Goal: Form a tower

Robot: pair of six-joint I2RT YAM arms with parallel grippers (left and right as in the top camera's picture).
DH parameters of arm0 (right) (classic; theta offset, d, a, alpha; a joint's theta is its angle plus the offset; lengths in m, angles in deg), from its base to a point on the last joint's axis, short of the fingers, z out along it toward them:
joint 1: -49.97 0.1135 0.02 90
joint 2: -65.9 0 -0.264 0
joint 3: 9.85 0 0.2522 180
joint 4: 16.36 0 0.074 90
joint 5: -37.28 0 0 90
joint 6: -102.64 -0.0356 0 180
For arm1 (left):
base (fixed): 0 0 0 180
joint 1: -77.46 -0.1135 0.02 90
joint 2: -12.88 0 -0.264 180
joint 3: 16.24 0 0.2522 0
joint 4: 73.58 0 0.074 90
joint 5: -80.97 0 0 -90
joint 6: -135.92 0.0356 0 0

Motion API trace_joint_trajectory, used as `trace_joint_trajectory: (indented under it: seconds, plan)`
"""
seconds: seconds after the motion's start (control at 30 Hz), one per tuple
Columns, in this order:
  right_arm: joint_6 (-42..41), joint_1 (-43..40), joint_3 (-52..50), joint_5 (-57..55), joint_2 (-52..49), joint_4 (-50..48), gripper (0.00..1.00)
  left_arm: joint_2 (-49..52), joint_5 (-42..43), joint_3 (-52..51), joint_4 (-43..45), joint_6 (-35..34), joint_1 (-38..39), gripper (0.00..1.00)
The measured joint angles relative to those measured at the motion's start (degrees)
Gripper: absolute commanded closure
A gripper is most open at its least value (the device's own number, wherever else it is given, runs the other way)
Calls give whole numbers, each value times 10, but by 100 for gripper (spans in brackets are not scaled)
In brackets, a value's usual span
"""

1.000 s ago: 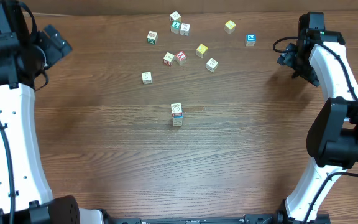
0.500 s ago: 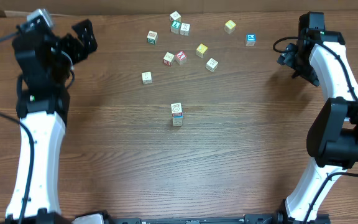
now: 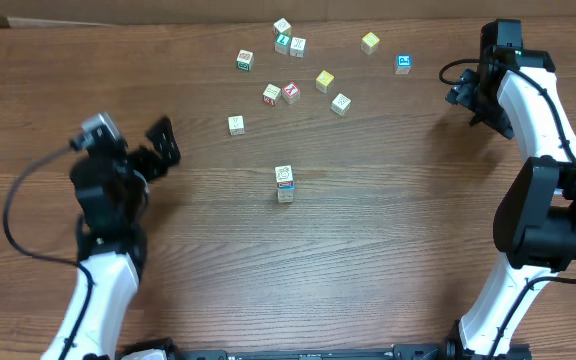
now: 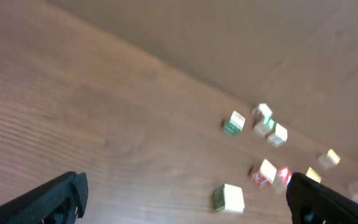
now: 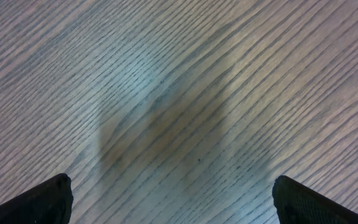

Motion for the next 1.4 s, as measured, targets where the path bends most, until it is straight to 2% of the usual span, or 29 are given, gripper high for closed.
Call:
trace_joint_trajectory:
  seconds: [0.13,0.27,0.8,1.23,1.4]
  plan:
    - [0,0,0,0,0,0,0,-24,0,-81,48,9,0,0]
    - [0,0,0,0,0,0,0,-51,0,-142,52,21,0,0]
    - [0,0,0,0,0,0,0,-155,0,-269,46,40,0,1]
    - [0,0,0,0,0,0,0,-272,2,-282,-57,43,0,1]
    - [0,0,0,0,0,0,0,-346,2,-283,-130,44,0,0]
